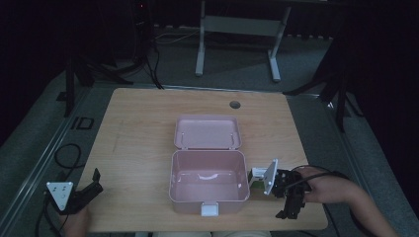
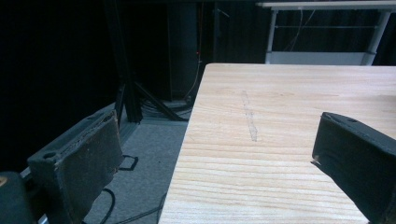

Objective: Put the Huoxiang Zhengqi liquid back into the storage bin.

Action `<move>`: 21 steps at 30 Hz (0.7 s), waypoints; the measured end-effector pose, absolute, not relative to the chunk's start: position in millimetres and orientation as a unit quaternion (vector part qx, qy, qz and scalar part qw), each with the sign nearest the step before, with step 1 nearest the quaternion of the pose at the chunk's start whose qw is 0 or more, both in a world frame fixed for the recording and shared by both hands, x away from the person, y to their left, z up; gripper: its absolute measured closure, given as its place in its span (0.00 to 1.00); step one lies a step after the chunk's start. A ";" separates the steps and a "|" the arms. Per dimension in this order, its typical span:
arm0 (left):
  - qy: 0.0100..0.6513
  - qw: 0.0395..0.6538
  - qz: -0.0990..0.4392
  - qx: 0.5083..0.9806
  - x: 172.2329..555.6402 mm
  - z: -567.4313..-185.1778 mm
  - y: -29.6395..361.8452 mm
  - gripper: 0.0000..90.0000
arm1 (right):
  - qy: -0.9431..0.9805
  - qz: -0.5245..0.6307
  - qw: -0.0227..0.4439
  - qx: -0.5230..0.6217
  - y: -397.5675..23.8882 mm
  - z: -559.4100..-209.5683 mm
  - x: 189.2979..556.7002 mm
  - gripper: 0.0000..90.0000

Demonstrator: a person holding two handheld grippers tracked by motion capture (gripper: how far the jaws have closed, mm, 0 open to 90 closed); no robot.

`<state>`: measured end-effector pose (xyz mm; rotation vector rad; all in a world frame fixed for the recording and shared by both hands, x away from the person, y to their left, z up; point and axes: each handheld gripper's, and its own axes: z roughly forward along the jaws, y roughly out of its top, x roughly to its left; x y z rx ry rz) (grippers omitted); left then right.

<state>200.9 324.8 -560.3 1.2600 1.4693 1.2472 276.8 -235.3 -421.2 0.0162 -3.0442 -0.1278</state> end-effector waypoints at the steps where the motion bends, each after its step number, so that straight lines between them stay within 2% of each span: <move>1: 0.583 0.408 0.495 0.500 200.7 -560.2 324.9 0.02 | -0.998 -0.041 0.037 0.007 -234.7 -417.0 279.1 0.14; 4: 0.583 0.410 0.495 0.498 200.3 -560.0 325.4 0.02 | -0.999 -0.032 -0.009 0.021 -233.6 -407.0 283.8 0.13; 11: 0.582 0.410 0.493 0.500 200.7 -560.1 325.1 0.02 | -0.999 -0.008 -0.034 -0.004 -231.8 -400.0 310.4 0.14; 13: 0.582 0.410 0.493 0.500 200.8 -560.1 325.1 0.02 | -0.999 -0.004 -0.039 0.006 -232.0 -401.7 316.2 0.16; 15: 0.582 0.410 0.493 0.501 201.1 -560.2 325.0 0.02 | -0.999 -0.002 -0.036 0.009 -232.0 -404.1 322.3 0.22; 17: 0.581 0.409 0.493 0.503 201.3 -560.2 324.7 0.02 | -0.999 -0.003 -0.036 0.011 -232.5 -405.8 325.3 0.24; 18: 0.580 0.408 0.493 0.504 201.5 -560.2 324.5 0.02 | -1.000 0.006 -0.029 0.005 -232.7 -413.1 334.9 0.31; 21: 0.580 0.406 0.492 0.506 201.6 -560.3 324.3 0.02 | -1.000 0.014 -0.022 0.004 -232.4 -419.3 341.6 0.35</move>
